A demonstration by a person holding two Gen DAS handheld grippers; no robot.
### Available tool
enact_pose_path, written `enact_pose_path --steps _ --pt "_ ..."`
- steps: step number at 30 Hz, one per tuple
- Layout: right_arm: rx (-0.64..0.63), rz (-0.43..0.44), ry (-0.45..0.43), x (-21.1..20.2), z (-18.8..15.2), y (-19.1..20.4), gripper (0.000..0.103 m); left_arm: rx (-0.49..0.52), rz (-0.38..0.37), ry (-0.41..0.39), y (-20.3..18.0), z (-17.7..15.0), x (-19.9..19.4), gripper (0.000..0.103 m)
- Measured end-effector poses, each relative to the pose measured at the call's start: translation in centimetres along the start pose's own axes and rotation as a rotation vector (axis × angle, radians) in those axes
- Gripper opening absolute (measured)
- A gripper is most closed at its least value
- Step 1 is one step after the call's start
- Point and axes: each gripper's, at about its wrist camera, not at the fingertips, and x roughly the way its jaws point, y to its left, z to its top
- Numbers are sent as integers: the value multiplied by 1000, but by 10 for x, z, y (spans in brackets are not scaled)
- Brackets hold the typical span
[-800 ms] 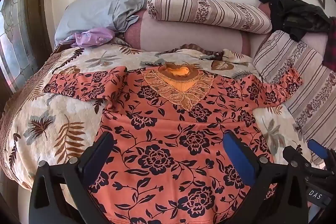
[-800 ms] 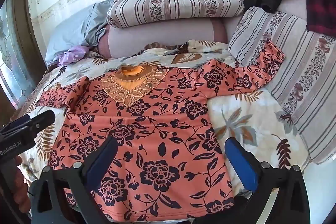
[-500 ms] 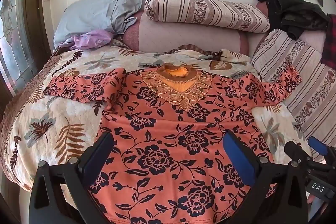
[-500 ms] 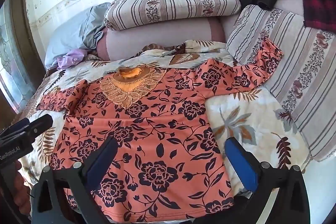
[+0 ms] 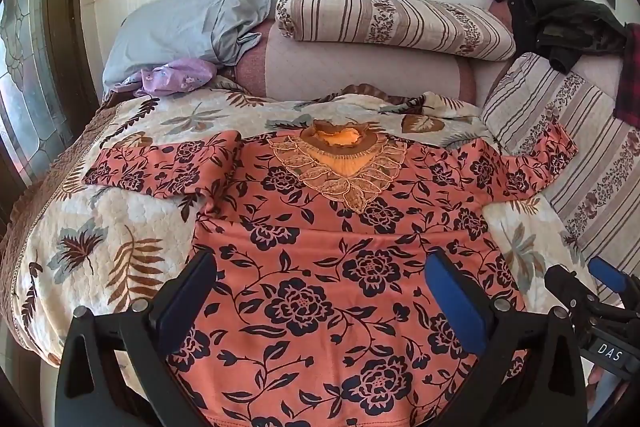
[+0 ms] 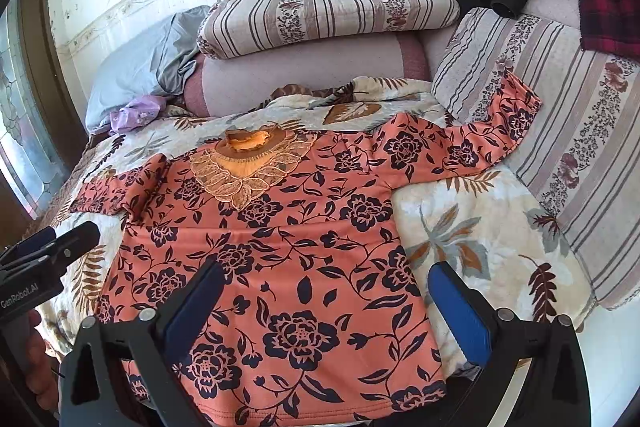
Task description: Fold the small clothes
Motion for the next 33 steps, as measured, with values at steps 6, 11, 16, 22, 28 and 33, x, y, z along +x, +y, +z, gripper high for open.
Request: enact_pose_path --steps 6,11,16,22,28,33 --pt "-9 17 -4 2 2 3 103 0 8 3 1 0 3 103" --pt "-16 28 -3 4 5 6 103 1 13 6 2 0 5 103" --pt "-20 35 -2 7 7 6 103 3 18 9 1 1 9 103" --pt "-27 38 1 11 10 8 103 6 22 10 2 2 12 103" --pt "-34 45 3 16 13 11 103 7 28 15 3 4 16 103" --pt "-34 51 5 20 15 11 103 8 32 17 3 5 19 103"
